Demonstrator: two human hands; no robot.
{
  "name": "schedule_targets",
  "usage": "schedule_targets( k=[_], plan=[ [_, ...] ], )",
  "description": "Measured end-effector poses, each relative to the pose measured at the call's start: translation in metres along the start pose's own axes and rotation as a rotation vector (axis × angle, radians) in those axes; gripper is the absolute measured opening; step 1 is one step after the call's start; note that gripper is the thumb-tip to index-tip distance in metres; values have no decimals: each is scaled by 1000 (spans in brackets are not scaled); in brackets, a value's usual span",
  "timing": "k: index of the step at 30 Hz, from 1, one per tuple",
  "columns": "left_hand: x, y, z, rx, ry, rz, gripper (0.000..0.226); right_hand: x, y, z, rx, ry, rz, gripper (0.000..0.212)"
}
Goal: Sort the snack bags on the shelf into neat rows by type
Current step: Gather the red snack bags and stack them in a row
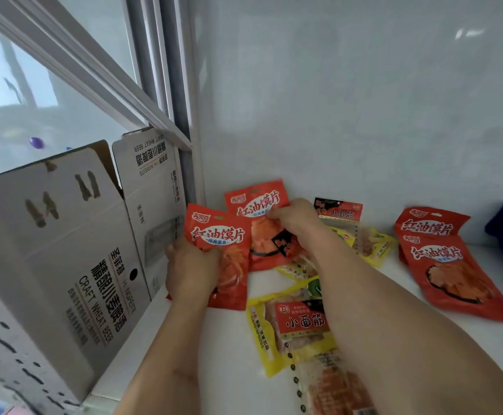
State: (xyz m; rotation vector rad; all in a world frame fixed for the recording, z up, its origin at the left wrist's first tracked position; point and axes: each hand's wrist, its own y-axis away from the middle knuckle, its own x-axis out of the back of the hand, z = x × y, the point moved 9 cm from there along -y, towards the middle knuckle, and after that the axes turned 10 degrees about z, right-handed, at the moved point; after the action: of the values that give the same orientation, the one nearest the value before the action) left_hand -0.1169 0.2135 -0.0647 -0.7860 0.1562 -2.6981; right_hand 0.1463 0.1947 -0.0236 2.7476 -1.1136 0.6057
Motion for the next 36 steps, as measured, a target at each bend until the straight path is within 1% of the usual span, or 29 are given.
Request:
schedule_targets(
  k=[2, 3, 6, 7, 9, 11, 13, 15, 17, 19, 21, 22, 25, 29, 33, 36],
  plan=[
    [2, 0, -1, 41, 48, 7, 63, 5, 0, -8, 78, -37, 7, 15],
    [4, 0, -1, 54, 66, 11, 63, 7, 1, -13, 126, -29, 11, 15],
    [9, 5, 5, 53, 118, 14, 60, 8, 7, -22, 244, -8, 0, 28],
    [10, 6, 7, 44, 139, 10, 59, 9, 8, -22, 262, -28, 2, 29],
    [11, 8, 10, 40, 179, -7, 56, 13, 8, -19, 268, -102, 24, 26],
    [12, 8, 12, 53, 216, -16, 50, 15, 7, -12, 234, -184, 47, 23],
    [11, 8, 13, 54, 263, -21, 46, 14, 5, -2, 152, -288, 41, 24],
    [10, 8, 14, 48, 300, -32, 45, 10, 5, 8, 50, -374, -7, 32],
    [8, 9, 15, 29, 332, -50, 45, 3, 6, 14, -8, -367, -64, 36],
    [5, 10, 16, 12, 387, -73, 45, -4, 8, 17, -32, -367, -114, 30],
    [2, 11, 17, 10, 444, -100, 44, -10, 11, 17, -78, -434, -149, 21],
    [1, 11, 17, 12, 467, -113, 44, -12, 13, 18, -116, -482, -167, 20],
    [-4, 11, 19, 18, 530, -154, 40, -17, 19, 16, -233, -644, -212, 23],
    [-10, 11, 22, 35, 591, -186, 38, -14, 26, 16, -332, -724, -218, 32],
    [-7, 16, 30, 7, 657, -174, 34, -8, 41, 12, -323, -686, -282, 33],
    [-8, 22, 33, 55, 719, -219, 33, -2, 51, 10, -315, -684, -269, 24]
  ],
)
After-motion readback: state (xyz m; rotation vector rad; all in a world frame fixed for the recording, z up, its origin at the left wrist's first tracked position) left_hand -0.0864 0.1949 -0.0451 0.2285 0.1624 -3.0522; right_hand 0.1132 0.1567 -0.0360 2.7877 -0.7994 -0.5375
